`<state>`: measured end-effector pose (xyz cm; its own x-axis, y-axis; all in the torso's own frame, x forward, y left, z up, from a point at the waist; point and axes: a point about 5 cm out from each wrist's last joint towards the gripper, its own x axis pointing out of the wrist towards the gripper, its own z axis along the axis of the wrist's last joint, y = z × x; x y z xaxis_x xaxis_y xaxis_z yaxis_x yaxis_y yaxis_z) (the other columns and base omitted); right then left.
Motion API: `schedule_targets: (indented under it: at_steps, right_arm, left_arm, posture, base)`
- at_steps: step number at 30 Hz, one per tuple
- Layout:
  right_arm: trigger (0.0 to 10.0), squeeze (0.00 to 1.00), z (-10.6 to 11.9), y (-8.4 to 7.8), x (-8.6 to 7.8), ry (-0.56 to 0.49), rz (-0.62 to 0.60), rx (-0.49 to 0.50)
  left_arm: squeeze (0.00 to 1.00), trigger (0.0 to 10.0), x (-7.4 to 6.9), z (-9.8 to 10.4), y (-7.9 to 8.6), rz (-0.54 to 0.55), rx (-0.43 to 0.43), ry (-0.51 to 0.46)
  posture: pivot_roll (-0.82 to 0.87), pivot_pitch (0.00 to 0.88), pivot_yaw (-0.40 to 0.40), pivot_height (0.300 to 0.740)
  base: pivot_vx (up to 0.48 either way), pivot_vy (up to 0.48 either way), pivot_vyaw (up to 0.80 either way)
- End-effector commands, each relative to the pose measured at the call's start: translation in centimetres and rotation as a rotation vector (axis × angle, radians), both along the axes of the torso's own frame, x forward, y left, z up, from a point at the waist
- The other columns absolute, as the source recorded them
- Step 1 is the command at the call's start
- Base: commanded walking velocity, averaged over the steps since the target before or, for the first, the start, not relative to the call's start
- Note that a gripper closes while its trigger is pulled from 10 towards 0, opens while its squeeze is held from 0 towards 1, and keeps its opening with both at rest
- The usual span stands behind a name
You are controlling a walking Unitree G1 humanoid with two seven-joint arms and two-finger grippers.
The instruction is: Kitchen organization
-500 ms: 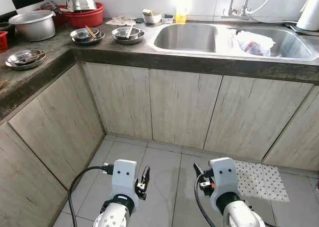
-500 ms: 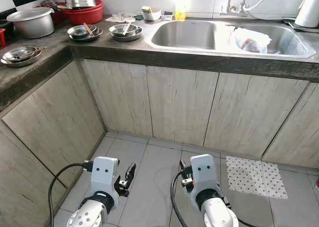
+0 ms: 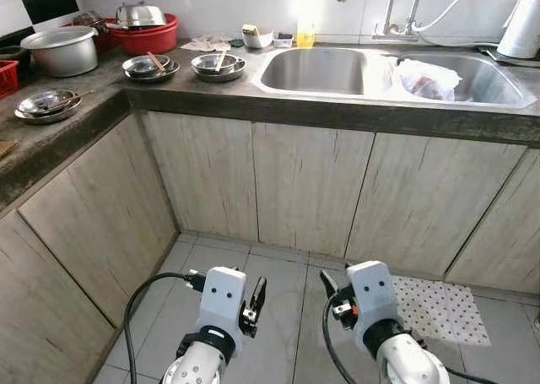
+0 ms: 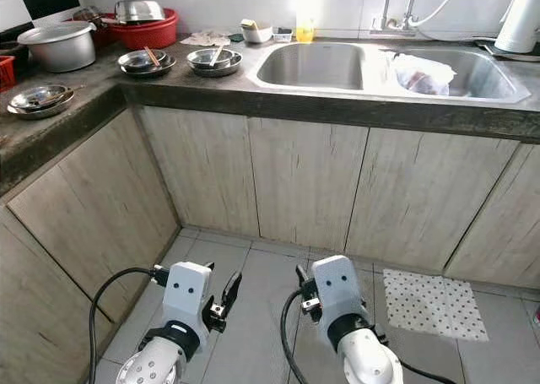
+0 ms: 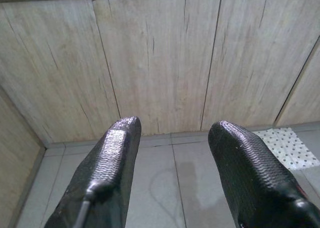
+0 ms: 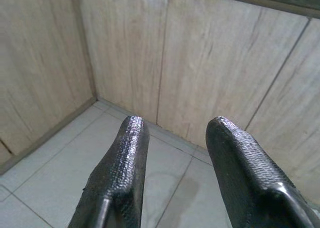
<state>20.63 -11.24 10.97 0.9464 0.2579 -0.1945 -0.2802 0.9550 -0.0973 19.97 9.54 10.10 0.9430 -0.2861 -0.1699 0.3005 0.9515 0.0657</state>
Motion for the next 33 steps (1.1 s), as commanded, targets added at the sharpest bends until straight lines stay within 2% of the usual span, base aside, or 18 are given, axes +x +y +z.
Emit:
schedule_targets:
  at_steps: [1, 15, 33]
  right_arm:
    - [10.0, 0.0, 0.68, 0.21, -0.16, -0.039, 0.012, 0.018]
    - [10.0, 0.0, 0.27, 0.6, -0.22, -0.015, 0.04, 0.001]
    - [10.0, 0.0, 0.28, 0.17, -0.27, -0.023, -0.001, -0.022]
  left_arm:
    - [0.0, 10.0, -0.03, 0.64, 0.03, 0.008, 0.003, -0.04]
    - [0.0, 10.0, -0.02, 0.32, -0.02, 0.014, -0.005, -0.025]
    - [0.0, 10.0, -0.12, 0.24, -0.05, 0.014, -0.009, -0.022]
  posture:
    - [0.06, 0.0, -0.007, 0.74]
    - [0.06, 0.0, -0.009, 0.74]
    - [0.06, 0.0, -0.012, 0.74]
  base:
    - [0.0, 0.0, 0.0]
    - [0.0, 0.0, 0.0]
    - [0.0, 0.0, 0.0]
